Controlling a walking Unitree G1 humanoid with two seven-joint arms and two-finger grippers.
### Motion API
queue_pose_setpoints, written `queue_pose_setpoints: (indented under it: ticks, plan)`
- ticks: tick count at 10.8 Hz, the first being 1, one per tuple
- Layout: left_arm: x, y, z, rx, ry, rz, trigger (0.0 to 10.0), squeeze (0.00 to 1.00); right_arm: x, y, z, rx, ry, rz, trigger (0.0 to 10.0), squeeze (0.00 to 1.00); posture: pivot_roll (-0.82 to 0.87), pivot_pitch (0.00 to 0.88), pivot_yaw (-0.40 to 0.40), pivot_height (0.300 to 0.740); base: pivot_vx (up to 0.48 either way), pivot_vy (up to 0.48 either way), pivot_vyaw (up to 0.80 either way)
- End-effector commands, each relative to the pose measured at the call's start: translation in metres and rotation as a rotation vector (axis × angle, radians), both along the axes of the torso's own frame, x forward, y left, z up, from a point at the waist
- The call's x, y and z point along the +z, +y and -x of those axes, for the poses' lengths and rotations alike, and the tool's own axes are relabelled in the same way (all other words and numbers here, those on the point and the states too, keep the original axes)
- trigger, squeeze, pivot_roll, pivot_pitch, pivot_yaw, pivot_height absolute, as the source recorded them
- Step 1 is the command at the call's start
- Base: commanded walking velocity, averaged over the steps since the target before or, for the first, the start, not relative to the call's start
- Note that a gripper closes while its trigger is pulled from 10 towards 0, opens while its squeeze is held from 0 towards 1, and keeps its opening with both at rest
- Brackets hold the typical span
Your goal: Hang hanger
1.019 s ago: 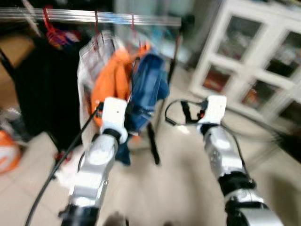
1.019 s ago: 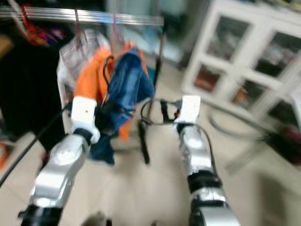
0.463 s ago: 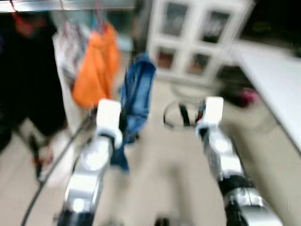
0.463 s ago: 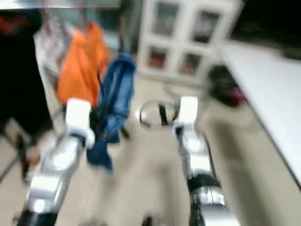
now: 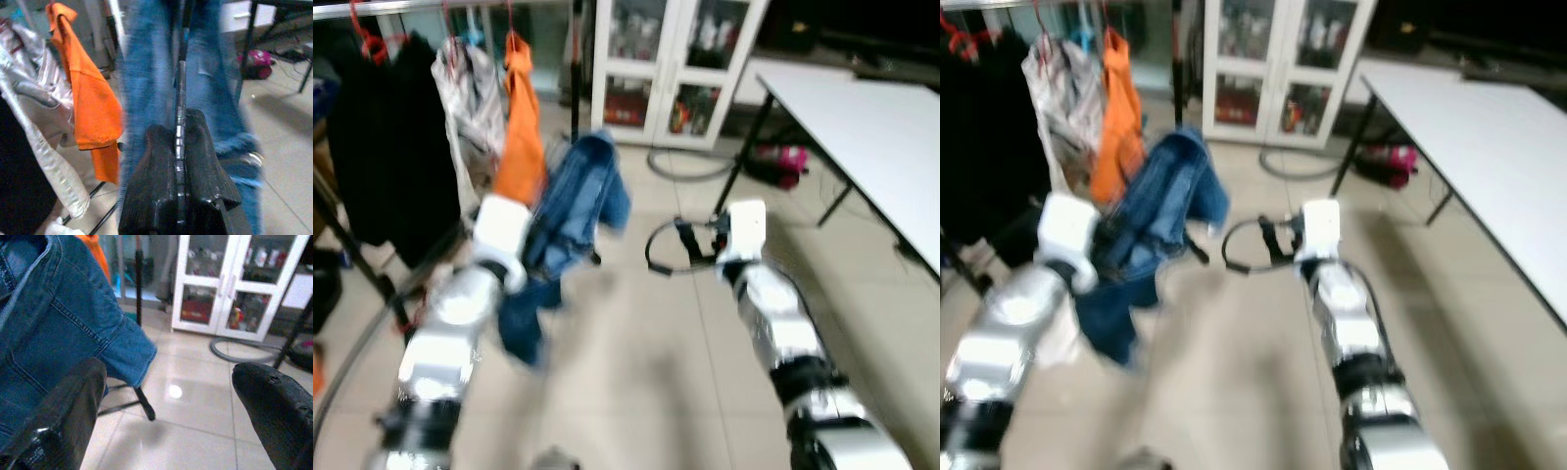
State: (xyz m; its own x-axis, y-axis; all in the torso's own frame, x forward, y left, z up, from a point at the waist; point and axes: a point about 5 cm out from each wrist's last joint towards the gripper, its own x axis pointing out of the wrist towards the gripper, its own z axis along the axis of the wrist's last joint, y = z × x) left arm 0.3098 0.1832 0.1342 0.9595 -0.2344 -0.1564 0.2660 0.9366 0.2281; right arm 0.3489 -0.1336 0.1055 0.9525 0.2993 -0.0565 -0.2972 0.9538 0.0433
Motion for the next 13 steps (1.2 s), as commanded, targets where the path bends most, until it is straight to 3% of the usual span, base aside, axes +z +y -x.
queue_pose_setpoints:
  ticks: [1,2,4,5,6,9,11,12,13]
  plan:
    - [0.0,-0.015,-0.002,-0.073,-0.012,0.0,10.0,0.0,0.009,-0.005,-0.004,0.014,-0.026,0.015,10.0,0.0,0.06,0.011,-0.079,0.74,0.0,0.0,0.0]
    - [-0.002,-0.017,-0.002,-0.122,0.0,-0.017,10.0,0.0,0.015,0.0,-0.005,0.085,-0.049,0.038,10.0,0.0,0.06,0.011,-0.082,0.74,0.0,0.0,0.0]
    - [0.003,-0.017,-0.002,-0.18,0.001,-0.015,10.0,0.0,0.017,0.001,-0.008,0.09,-0.036,0.02,10.0,0.0,0.05,0.018,-0.071,0.74,0.0,0.0,0.0]
    - [0.005,-0.018,0.0,-0.271,0.008,-0.048,10.0,0.0,0.019,0.005,-0.009,0.144,-0.027,-0.014,10.0,0.0,0.04,0.022,-0.054,0.74,0.0,0.0,0.0]
    - [0.012,-0.012,0.0,-0.343,0.005,-0.091,10.0,0.0,0.029,0.006,-0.01,0.234,-0.051,-0.078,10.0,1.0,0.06,0.017,-0.041,0.74,0.0,0.0,0.0]
    - [0.022,0.005,-0.004,-0.341,-0.012,-0.118,10.0,0.0,0.037,0.003,-0.013,0.324,-0.051,-0.066,10.0,1.0,0.06,0.0,-0.039,0.74,0.0,0.0,0.0]
    - [0.024,-0.003,-0.007,-0.371,-0.023,-0.105,10.0,0.0,0.032,0.003,-0.012,0.303,-0.033,-0.017,10.0,1.0,0.05,0.0,-0.042,0.74,0.0,0.0,0.0]
    - [0.024,-0.01,-0.005,-0.397,-0.024,-0.103,10.0,0.0,0.026,0.001,-0.012,0.254,0.006,0.009,10.0,0.71,0.04,0.0,-0.041,0.74,0.0,0.0,0.0]
    - [0.023,-0.011,-0.004,-0.404,-0.019,-0.102,10.0,0.0,0.025,0.004,-0.01,0.257,0.011,-0.013,10.0,0.0,0.04,0.0,-0.038,0.74,0.0,0.0,0.0]
